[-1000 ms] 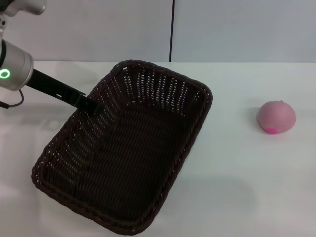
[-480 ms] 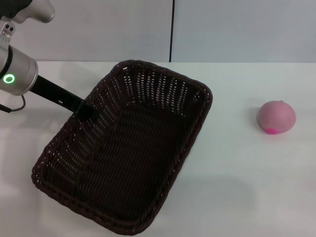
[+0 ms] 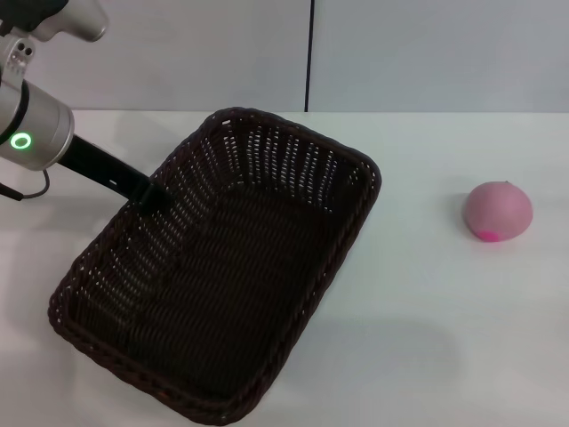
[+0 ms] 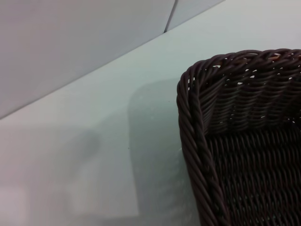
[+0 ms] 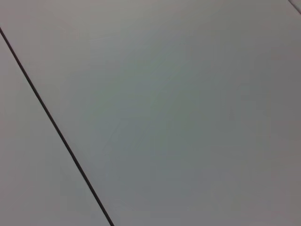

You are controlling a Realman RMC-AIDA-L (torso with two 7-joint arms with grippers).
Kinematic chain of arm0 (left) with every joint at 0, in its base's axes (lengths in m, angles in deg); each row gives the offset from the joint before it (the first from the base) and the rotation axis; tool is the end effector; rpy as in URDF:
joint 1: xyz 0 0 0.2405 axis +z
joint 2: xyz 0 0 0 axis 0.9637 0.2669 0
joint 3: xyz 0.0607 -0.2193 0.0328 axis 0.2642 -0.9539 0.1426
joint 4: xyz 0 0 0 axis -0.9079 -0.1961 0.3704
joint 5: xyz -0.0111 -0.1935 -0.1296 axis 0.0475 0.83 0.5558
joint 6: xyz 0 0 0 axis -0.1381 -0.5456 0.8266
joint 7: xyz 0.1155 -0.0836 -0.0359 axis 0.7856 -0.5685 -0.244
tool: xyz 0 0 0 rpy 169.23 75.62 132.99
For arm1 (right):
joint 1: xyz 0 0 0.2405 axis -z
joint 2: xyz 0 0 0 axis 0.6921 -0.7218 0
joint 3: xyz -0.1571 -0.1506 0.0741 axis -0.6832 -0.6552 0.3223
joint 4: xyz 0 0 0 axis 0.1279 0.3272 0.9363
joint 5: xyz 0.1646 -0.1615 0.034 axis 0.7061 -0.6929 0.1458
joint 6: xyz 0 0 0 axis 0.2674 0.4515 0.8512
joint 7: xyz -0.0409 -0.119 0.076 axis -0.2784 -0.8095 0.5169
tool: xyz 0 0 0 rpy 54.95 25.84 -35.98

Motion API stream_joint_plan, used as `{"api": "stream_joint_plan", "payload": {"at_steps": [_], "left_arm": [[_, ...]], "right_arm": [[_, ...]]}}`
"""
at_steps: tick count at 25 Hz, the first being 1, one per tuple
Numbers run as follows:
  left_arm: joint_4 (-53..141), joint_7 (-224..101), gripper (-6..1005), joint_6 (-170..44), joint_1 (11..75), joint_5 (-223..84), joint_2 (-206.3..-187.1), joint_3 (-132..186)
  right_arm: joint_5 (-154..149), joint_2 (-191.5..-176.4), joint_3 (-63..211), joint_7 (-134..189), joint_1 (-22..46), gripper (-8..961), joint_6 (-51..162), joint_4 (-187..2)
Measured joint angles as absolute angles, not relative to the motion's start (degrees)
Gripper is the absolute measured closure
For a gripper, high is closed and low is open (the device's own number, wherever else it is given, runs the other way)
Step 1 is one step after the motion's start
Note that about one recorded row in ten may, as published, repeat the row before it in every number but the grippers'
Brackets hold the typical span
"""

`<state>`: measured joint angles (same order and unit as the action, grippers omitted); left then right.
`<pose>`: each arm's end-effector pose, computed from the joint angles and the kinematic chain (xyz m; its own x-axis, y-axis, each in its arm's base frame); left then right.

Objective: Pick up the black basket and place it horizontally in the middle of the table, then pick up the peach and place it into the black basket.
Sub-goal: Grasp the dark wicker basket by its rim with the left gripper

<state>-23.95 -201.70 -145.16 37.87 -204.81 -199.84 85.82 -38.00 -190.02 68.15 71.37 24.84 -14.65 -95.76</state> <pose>-0.1903 0.3812 0.0450 0.6707 0.7383 -0.0717 0.6574 -0.6364 -0.4035 0.3962 0.2795 0.0924 0.2536 0.3282 -0.9099 -0.9670 0.1110 -0.2295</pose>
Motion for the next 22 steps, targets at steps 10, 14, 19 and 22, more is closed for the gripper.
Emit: {"api": "stream_joint_plan", "payload": {"at_steps": [10, 14, 19, 22], "left_arm": [[-32.1, -200.7, 788, -145.1, 39.9, -202.1, -199.89, 85.7], [-34.6, -198.2, 790, -145.7, 40.4, -197.7, -199.76, 85.4], [-35.3, -193.3, 796, -148.0, 38.7, -193.7, -199.74, 85.5], [-35.3, -188.8, 800, -150.1, 37.1, -189.0, -199.75, 85.3]], "right_arm": [[-38.0, -190.02, 68.1, 71.5, 24.7, 477, -14.6, -96.0], [-38.0, -190.02, 68.1, 71.5, 24.7, 477, -14.6, -96.0], [-38.0, -190.02, 68.2, 71.5, 24.7, 478, -14.6, -96.0], [-38.0, -190.03, 68.1, 71.5, 24.7, 478, -14.7, -95.8]]}}
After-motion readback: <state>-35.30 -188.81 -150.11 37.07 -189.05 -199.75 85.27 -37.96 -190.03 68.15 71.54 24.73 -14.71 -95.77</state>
